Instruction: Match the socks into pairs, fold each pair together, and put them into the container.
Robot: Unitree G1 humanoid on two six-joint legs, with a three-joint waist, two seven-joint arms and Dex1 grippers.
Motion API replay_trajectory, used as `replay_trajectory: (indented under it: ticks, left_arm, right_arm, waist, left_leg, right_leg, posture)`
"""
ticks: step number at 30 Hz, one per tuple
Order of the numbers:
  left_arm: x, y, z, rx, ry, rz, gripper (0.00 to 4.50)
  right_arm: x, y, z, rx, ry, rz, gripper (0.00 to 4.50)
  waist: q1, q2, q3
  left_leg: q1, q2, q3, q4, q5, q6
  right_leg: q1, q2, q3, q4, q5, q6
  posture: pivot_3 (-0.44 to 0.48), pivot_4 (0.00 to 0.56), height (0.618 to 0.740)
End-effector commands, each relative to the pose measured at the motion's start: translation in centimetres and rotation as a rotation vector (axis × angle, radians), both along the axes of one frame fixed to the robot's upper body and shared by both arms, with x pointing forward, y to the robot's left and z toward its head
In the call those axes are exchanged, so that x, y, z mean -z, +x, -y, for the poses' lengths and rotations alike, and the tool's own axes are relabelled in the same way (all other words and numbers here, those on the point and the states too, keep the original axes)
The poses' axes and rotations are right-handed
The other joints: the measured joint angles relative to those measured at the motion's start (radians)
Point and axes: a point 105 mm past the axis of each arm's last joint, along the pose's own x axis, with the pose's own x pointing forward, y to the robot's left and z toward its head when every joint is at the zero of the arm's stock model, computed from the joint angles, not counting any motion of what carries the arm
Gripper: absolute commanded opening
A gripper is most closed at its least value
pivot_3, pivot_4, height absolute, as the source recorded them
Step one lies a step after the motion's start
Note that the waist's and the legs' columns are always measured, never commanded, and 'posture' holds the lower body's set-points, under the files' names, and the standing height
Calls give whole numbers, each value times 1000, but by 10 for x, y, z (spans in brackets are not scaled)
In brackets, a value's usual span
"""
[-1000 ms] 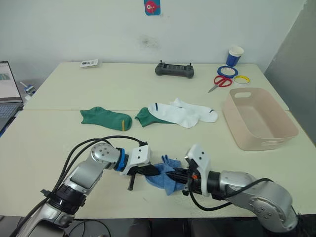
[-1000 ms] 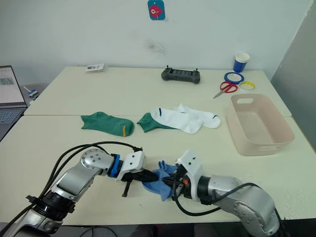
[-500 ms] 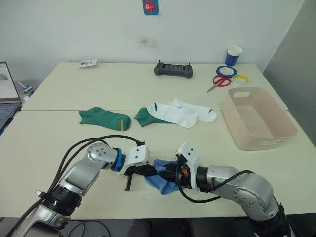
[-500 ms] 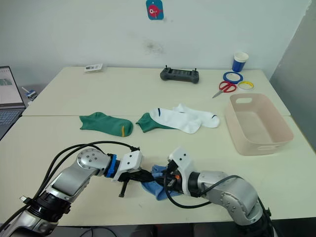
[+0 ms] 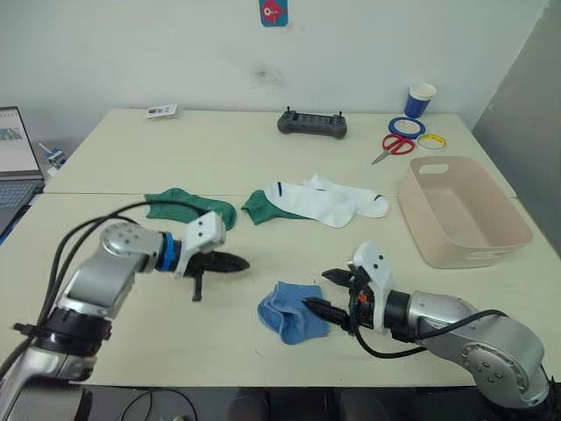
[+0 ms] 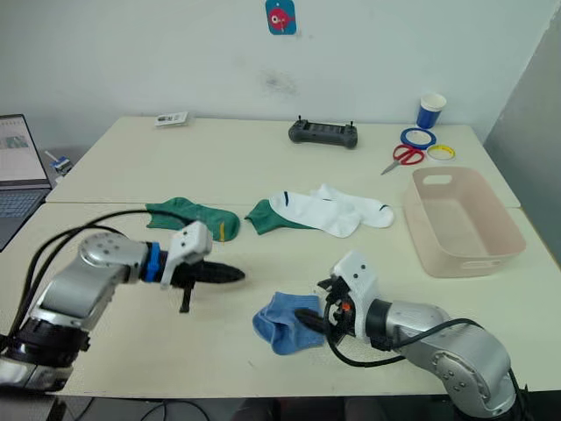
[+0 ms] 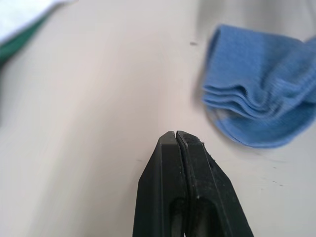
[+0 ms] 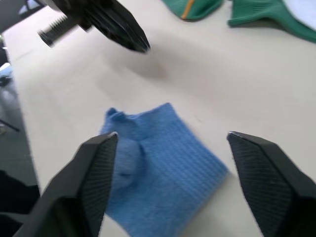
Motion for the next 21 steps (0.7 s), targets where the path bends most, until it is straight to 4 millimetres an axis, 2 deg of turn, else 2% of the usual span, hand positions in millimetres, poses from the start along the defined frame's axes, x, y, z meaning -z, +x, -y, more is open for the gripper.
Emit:
replay_trajectory:
  ticks: [1, 4, 7, 8, 15, 21]
  left_arm:
    - [-13, -13, 25, 148, -43, 14, 0]
    - [-13, -26, 41, 250, -51, 3, 0]
    - [-6, -42, 56, 350, -57, -30, 0]
    - [-3, -45, 59, 363, -61, -40, 0]
    - [35, -56, 73, 384, -28, -78, 0]
    - [62, -58, 51, 353, 76, -84, 0]
  right_arm:
    - [0, 0, -3, -21, -14, 60, 2398]
    - [6, 1, -8, -35, -36, 77, 1276]
    - [13, 1, -15, -65, -71, 95, 216]
    - [15, 1, -16, -74, -83, 97, 28]
    - [35, 3, -18, -89, -173, 101, 28]
    - [39, 2, -16, -86, -202, 110, 28]
  waist:
    - [0, 0, 0]
    - [-3, 0, 0]
    - [-3, 0, 0]
    - [-3, 0, 0]
    - [-1, 0, 0]
    - [-1, 0, 0]
  left_leg:
    - [0, 0, 1, 0, 0, 0]
    - [-2, 0, 1, 0, 0, 0]
    - [-5, 1, 1, 0, 0, 0]
    - [-5, 1, 0, 0, 0, 0]
    - [-5, 0, 1, 1, 0, 0]
    - [-4, 0, 0, 1, 0, 0]
  right_leg:
    - [0, 0, 1, 0, 0, 0]
    - [-1, 0, 1, 0, 0, 0]
    - [-6, 0, 1, 2, 0, 0]
    - [-6, 0, 1, 2, 0, 0]
    - [-6, 0, 1, 2, 0, 0]
    - [-6, 1, 1, 2, 0, 0]
  posture:
    - [0, 150, 740]
    - [0, 150, 740]
    - [0, 150, 740]
    - [0, 150, 740]
    - [0, 150, 740]
    - [0, 150, 740]
